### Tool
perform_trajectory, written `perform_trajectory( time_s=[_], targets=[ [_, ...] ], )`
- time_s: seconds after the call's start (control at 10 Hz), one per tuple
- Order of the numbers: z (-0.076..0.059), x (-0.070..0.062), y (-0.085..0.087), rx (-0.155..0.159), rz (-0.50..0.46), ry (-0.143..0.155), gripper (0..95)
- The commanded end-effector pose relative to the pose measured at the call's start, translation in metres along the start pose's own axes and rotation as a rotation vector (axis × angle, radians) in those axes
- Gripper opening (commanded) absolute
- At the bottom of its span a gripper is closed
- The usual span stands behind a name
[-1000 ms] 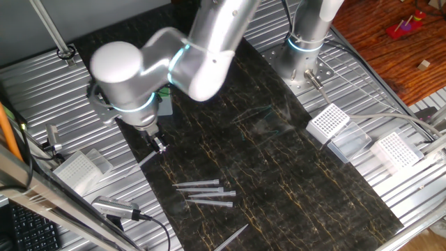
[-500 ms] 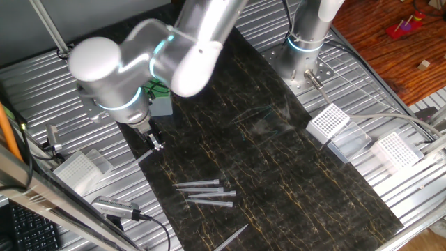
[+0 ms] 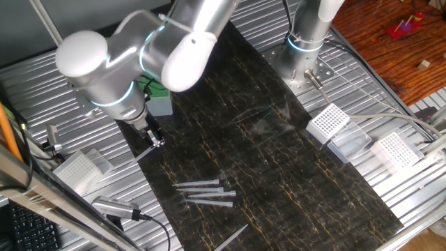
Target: Insert a large pipette tip into the holder for large pipette tips
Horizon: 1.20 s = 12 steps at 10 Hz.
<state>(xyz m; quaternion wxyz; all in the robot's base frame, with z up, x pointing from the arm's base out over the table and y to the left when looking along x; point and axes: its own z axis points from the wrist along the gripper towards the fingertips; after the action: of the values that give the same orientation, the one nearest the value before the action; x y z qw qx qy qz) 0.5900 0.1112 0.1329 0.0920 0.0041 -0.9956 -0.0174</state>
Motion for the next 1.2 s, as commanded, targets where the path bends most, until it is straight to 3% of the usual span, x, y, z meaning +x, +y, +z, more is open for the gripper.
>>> perform_trajectory(
  time_s=[0.1, 0.2, 0.6, 1.2],
  targets=[
    [-0.009, 0.003, 0.002, -0.011, 0.012, 0.031, 0.0],
    [-0.013, 0.006, 0.003, -0.027, 0.016, 0.047, 0.0],
    [-0.023, 0.014, 0.006, -0.04, 0.024, 0.082, 0.0],
    [-0.026, 0.019, 0.005, -0.042, 0.008, 0.053, 0.0]
  ],
)
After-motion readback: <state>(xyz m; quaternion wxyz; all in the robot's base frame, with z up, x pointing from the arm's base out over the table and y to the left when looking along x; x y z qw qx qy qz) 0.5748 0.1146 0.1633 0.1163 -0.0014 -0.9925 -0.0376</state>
